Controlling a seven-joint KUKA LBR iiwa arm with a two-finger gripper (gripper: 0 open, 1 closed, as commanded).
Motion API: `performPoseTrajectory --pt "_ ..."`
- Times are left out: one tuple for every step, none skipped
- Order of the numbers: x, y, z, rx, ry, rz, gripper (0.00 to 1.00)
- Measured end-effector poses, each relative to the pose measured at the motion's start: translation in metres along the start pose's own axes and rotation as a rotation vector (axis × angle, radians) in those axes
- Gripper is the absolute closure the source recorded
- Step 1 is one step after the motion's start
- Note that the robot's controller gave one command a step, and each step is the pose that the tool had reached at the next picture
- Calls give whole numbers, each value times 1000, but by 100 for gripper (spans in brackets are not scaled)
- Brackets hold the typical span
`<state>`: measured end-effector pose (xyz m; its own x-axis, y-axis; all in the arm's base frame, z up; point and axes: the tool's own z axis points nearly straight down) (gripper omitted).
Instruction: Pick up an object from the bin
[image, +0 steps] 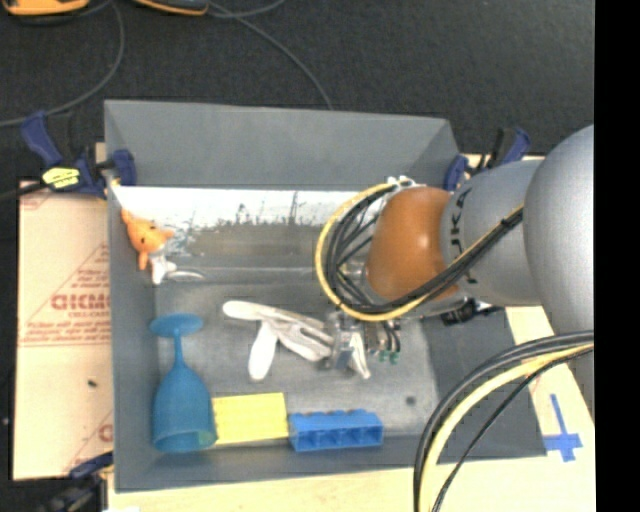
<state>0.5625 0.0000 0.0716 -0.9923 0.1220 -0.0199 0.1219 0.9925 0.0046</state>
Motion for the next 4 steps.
performPoseTrajectory --pt "0 0 0 0 0 -1 100" --pt "8 0 -79 1 5 -23 100" --pt "9 1 -123 -1 -4 -24 100" --pt "24 -5 -134 2 1 -47 100"
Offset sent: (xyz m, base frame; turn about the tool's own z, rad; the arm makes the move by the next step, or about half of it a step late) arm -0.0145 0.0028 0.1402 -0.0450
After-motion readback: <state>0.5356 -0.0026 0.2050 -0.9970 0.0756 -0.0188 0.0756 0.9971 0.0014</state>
